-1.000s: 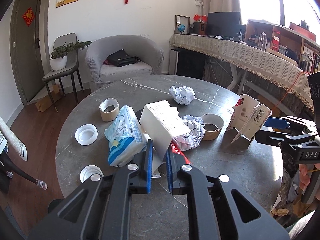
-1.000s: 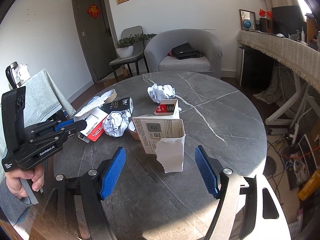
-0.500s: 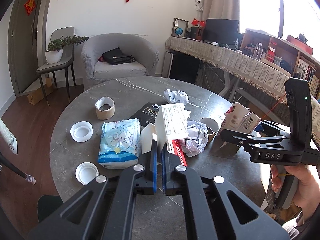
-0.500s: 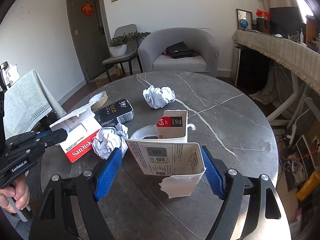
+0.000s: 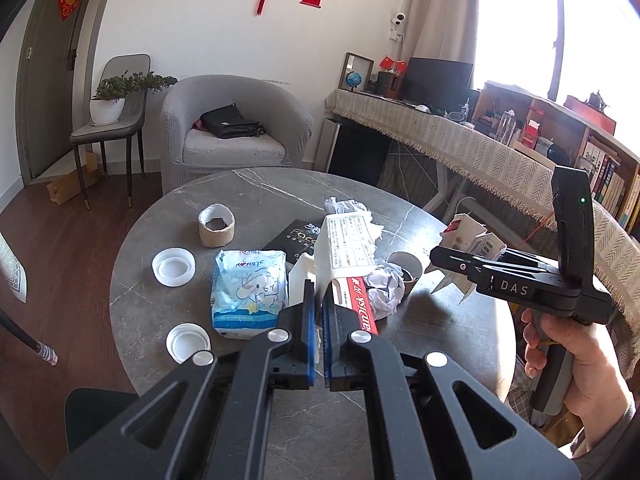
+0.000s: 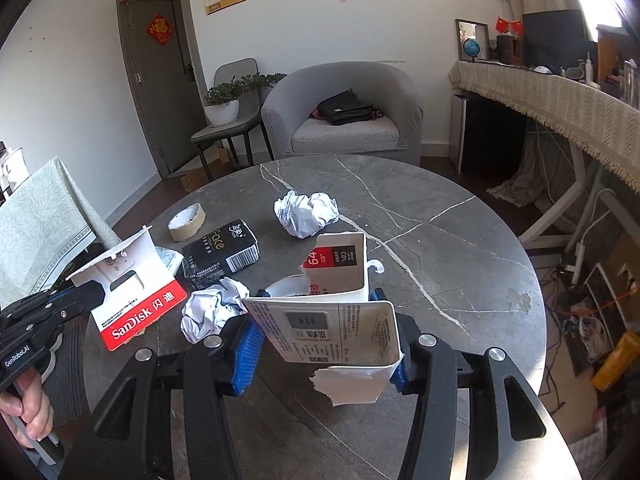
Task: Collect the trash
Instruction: 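Carry the white box with the left tool over the green bin and release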
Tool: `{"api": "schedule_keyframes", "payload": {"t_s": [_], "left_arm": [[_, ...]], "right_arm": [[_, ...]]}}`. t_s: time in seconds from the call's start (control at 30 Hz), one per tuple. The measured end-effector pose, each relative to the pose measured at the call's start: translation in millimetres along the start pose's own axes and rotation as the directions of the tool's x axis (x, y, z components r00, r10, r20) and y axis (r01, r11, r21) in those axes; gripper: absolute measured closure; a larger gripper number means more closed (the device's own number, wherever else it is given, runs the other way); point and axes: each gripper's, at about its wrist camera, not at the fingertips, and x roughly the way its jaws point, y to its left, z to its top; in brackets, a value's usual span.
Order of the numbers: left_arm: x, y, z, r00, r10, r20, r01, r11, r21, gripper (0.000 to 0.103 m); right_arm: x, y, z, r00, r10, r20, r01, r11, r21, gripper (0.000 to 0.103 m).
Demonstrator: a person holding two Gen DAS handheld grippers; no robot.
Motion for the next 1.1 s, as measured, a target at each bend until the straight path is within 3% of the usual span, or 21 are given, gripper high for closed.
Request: {"api": "schedule_keyframes", "payload": {"t_s": [0.27, 0.6, 0.87, 1.1], "left_arm": [[-29, 19, 5, 0.998, 0.007, 0.057, -0.005, 1.000, -0.031, 0.099], [-61, 67, 4, 0.990, 0.127, 0.068, -0.122, 0.990, -0.071, 0.100], [-76, 121, -10, 0.971, 0.239, 0.003, -0.237, 0.965, -0.114, 0.100], [-80, 181, -42, 0.940, 0.315, -0.130, -0.334, 0.927, -0.168, 0.100]], "right_arm": [[-14, 26, 14, 0.998, 0.044, 0.050, -0.043, 0.999, -0.026, 0.051], [-3, 80, 19, 0.988, 0.143, 0.051, -0.137, 0.986, -0.098, 0.051], [9, 122, 28, 0.972, 0.229, 0.054, -0.221, 0.967, -0.122, 0.051], [20, 166, 32, 0.951, 0.307, 0.042, -0.298, 0.943, -0.149, 0.051]]}}
